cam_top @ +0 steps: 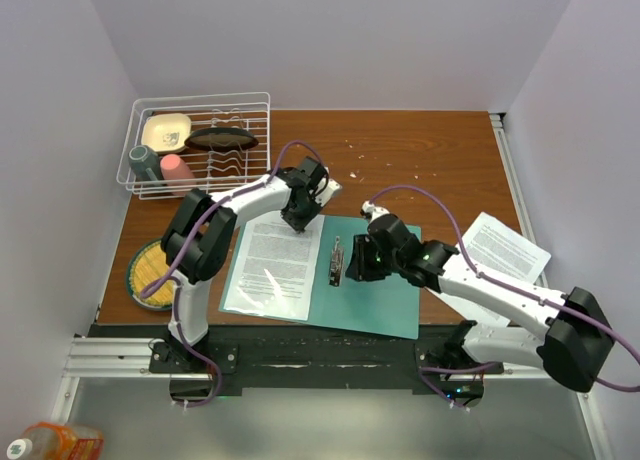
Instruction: Put the files into the folder
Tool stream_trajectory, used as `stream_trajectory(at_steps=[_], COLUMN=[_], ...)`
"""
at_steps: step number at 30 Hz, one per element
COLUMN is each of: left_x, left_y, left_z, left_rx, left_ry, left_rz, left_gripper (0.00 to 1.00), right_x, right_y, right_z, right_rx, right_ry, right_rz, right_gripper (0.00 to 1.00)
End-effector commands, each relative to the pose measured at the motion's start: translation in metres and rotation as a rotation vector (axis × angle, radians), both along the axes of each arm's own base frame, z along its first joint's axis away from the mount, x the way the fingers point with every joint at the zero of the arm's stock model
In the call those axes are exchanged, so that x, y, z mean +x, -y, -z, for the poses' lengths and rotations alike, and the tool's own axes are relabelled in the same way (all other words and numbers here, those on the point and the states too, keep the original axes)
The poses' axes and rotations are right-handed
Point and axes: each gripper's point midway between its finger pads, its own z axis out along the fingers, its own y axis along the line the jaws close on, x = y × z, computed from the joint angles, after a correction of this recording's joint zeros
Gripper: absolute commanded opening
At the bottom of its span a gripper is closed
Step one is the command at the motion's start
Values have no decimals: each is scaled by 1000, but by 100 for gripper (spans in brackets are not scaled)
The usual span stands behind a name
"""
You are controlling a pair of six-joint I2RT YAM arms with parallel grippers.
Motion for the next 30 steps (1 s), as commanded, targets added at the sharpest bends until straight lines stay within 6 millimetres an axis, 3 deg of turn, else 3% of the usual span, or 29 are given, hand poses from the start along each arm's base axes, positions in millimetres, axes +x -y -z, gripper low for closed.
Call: stream_trajectory(at_steps=[1, 6, 9, 12, 23, 30], left_x=[7, 6, 4, 4, 4, 0], left_y=[1, 7, 11, 13, 9, 6], left_z=[-10, -16, -23, -29, -48, -51], left_rx=[-4, -37, -60, -78, -109, -125], left_ry=[20, 5, 0, -4, 1, -10], left_rz=[-22, -15, -6, -4, 1, 14], left_gripper=[5, 5, 4, 4, 4, 4], right_x=[-29, -41, -38, -26, -12, 13], right_y=[9, -13, -23, -17, -19, 11], right_z=[31, 52, 57, 72, 110, 124], right_rx=[-89, -180, -172, -226, -334, -383], right_ry=[-75, -77, -73, -76, -94, -109], right_rz=[-10, -87, -62, 60, 99, 164], right_gripper=[33, 35, 27, 14, 10, 9])
